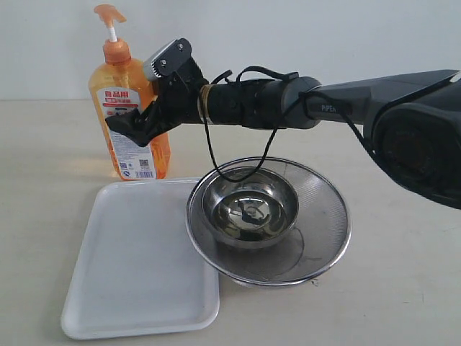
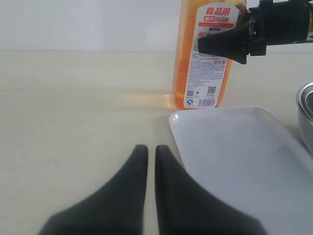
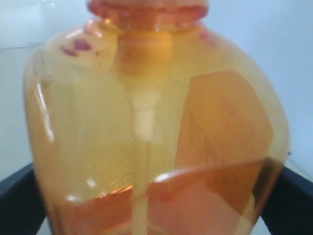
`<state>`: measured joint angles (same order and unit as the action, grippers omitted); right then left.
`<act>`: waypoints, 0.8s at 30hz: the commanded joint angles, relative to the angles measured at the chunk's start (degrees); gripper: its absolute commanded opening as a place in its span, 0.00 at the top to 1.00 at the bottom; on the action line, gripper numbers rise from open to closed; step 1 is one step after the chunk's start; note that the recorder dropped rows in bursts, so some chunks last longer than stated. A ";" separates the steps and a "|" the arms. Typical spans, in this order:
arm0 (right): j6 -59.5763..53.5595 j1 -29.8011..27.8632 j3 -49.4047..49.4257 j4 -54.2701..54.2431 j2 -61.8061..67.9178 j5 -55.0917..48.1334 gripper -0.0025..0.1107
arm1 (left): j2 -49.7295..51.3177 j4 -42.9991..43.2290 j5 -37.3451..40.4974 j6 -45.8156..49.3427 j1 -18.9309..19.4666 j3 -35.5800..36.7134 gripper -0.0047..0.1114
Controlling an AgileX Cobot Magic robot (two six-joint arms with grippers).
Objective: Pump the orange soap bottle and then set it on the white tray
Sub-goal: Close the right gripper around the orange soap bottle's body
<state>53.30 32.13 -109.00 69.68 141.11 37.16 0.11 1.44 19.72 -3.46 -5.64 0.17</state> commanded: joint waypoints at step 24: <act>-2.38 0.55 -0.21 -3.34 -0.37 -0.49 0.05 | -0.11 -0.15 -0.19 0.11 -0.28 -0.17 0.92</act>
<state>50.04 32.56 -109.00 66.75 141.11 37.17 0.11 1.44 19.72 -3.46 -5.64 0.17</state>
